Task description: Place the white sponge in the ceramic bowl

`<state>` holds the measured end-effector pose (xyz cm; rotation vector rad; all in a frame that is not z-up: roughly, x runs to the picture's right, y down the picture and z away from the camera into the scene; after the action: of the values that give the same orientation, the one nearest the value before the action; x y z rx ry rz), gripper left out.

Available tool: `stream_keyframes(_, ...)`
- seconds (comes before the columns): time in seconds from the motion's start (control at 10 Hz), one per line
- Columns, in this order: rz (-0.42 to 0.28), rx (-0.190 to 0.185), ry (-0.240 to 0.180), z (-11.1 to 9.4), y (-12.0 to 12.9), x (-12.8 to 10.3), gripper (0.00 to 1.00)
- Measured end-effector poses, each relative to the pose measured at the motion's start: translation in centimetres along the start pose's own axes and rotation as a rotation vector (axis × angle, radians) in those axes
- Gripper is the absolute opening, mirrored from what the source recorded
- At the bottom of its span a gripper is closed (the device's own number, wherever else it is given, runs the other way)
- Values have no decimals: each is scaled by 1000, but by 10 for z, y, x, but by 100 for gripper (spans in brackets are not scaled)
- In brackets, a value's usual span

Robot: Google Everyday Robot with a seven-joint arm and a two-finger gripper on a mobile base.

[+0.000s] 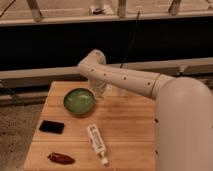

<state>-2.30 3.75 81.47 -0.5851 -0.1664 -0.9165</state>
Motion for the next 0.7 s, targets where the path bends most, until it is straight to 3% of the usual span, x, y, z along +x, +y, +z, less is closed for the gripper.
stream_keyframes(0.7,-54,23,-16,3,-37,-7,2)
